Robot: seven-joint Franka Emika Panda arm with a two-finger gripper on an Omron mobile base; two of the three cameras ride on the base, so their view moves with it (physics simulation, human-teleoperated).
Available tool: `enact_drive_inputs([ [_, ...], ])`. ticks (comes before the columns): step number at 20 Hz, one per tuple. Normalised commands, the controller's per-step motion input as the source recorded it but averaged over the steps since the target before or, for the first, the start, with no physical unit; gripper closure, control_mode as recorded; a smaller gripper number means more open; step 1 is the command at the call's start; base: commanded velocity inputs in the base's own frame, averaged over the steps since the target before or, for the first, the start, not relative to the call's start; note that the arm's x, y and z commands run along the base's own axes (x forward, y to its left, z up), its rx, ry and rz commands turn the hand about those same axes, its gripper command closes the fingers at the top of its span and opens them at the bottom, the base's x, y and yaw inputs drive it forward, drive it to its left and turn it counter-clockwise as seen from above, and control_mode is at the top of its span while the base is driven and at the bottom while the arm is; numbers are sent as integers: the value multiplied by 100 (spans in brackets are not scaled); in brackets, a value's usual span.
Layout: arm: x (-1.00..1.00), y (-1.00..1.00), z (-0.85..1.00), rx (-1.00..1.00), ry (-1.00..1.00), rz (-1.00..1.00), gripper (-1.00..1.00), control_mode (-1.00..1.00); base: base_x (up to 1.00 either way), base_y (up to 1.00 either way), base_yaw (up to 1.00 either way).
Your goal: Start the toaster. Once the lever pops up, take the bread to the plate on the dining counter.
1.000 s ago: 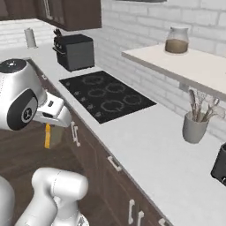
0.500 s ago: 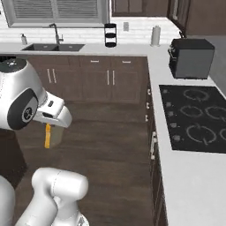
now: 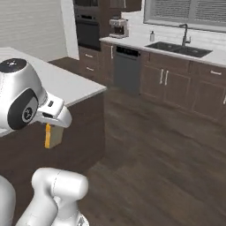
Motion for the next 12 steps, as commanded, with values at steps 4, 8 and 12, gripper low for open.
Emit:
enact_drive_inputs([
  [4, 0, 0, 0, 0, 0, 0, 100, 100, -8, 36, 98],
  [8, 0, 0, 0, 0, 0, 0, 100, 100, -14, 52, 94],
  [12, 0, 0, 0, 0, 0, 0, 100, 100, -14, 74, 88],
])
